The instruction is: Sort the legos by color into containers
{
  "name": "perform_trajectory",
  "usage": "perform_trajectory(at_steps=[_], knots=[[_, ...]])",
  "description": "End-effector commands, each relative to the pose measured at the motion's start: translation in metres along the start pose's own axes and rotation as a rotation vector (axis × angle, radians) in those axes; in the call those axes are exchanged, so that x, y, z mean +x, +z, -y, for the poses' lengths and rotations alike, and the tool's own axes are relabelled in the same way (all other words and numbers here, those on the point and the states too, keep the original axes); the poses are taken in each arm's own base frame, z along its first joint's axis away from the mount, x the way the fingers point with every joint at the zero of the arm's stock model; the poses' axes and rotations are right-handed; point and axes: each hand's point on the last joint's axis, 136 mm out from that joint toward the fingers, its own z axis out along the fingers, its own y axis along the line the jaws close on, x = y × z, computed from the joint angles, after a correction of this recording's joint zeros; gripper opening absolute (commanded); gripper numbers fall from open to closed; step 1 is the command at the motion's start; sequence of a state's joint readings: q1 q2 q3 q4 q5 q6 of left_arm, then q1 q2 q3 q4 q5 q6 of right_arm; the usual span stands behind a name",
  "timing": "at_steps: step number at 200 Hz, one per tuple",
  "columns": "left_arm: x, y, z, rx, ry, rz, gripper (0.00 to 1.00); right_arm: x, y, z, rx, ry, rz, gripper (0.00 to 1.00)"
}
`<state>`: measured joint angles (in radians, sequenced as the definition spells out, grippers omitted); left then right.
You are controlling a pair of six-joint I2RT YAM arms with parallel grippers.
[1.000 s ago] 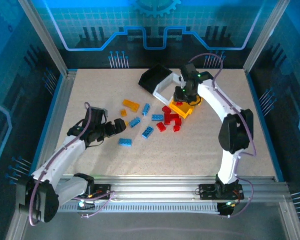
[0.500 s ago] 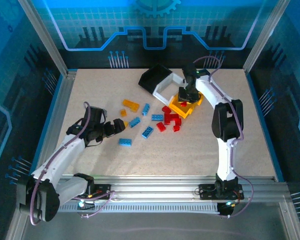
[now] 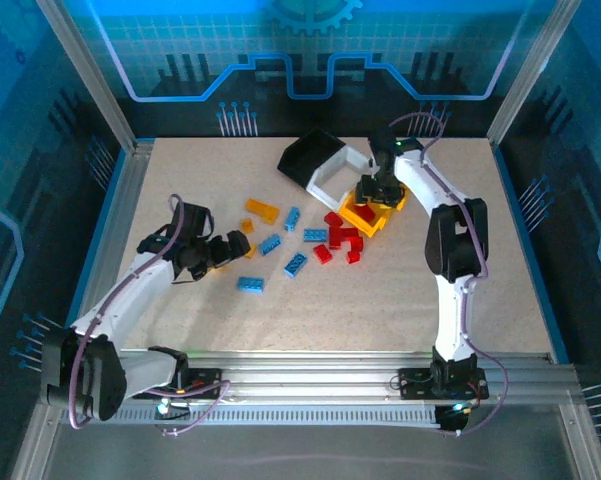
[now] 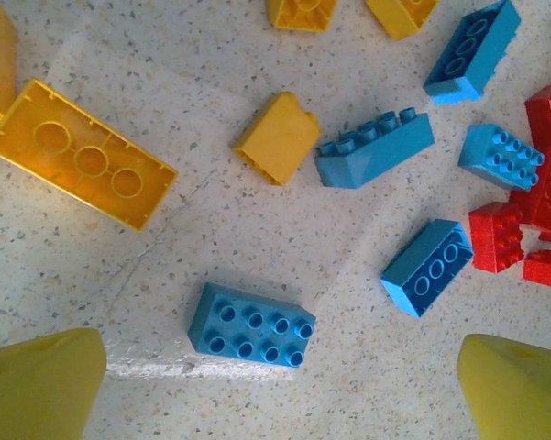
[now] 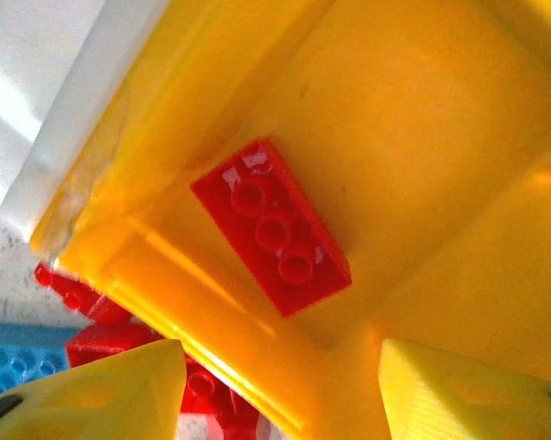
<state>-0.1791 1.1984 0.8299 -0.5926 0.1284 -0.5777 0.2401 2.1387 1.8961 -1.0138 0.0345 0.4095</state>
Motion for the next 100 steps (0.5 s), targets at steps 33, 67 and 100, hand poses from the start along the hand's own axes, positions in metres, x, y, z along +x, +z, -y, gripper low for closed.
perform_trajectory(at_steps=[33, 67, 100], knots=[[-0.002, -0.002, 0.0, -0.001, -0.027, -0.014, 0.99, 0.076, -0.049, -0.021, 0.055, -0.095, 0.012, 0.71], [-0.002, -0.001, 0.0, 0.019, -0.034, -0.02, 0.99, 0.122, -0.033, -0.025, 0.076, -0.096, -0.038, 0.75], [0.001, -0.002, 0.002, 0.032, -0.035, -0.029, 0.99, 0.131, -0.008, -0.028, 0.086, -0.111, -0.072, 0.75]])
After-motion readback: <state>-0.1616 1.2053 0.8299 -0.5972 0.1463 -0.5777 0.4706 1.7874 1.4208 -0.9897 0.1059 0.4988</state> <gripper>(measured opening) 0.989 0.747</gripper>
